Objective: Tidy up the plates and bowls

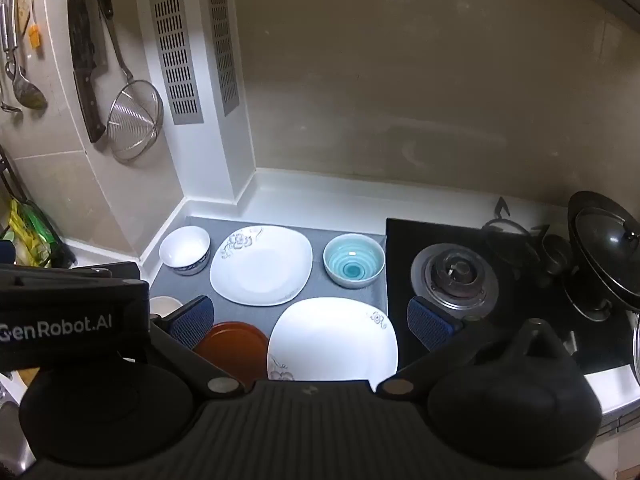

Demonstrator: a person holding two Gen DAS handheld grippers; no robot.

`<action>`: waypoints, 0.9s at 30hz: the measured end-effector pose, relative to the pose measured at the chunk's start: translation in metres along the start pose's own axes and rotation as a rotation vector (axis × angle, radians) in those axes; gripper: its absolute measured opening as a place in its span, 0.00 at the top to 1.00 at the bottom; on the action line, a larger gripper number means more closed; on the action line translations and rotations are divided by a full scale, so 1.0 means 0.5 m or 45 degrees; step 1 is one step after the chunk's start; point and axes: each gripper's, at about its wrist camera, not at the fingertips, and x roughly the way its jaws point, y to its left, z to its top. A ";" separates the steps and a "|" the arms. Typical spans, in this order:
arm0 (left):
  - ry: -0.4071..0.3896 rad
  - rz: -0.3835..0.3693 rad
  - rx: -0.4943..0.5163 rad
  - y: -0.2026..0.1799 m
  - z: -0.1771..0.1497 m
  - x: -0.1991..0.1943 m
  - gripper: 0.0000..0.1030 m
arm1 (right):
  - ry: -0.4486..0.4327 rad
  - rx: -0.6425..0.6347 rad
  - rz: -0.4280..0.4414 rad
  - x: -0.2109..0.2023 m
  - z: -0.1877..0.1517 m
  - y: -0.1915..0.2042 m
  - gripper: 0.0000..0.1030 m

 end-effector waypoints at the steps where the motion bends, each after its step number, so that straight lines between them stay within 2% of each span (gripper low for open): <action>1: 0.005 -0.010 -0.002 0.006 0.002 0.002 0.00 | 0.000 0.002 0.000 -0.001 0.000 0.002 0.00; 2: -0.016 -0.014 -0.015 0.014 -0.004 -0.007 0.00 | 0.002 0.005 -0.002 -0.003 0.002 0.004 0.00; 3: 0.023 0.004 -0.002 0.009 0.006 0.005 0.00 | 0.002 0.007 -0.006 -0.004 0.004 0.008 0.00; 4: 0.024 0.008 0.000 0.010 0.008 0.007 0.00 | 0.033 0.010 0.034 0.010 -0.002 0.002 0.00; 10: 0.022 0.014 -0.002 0.011 0.012 0.014 0.00 | 0.039 -0.008 0.027 -0.015 -0.029 0.017 0.00; 12: 0.031 0.004 -0.017 0.018 0.008 0.016 0.00 | 0.084 0.011 0.055 0.009 -0.009 0.007 0.00; 23: 0.029 -0.003 0.033 0.023 0.008 0.017 0.00 | 0.101 0.060 0.080 0.006 -0.025 0.008 0.00; 27: 0.028 0.023 0.040 0.020 0.007 0.013 0.00 | 0.112 0.076 0.090 0.009 -0.011 0.013 0.00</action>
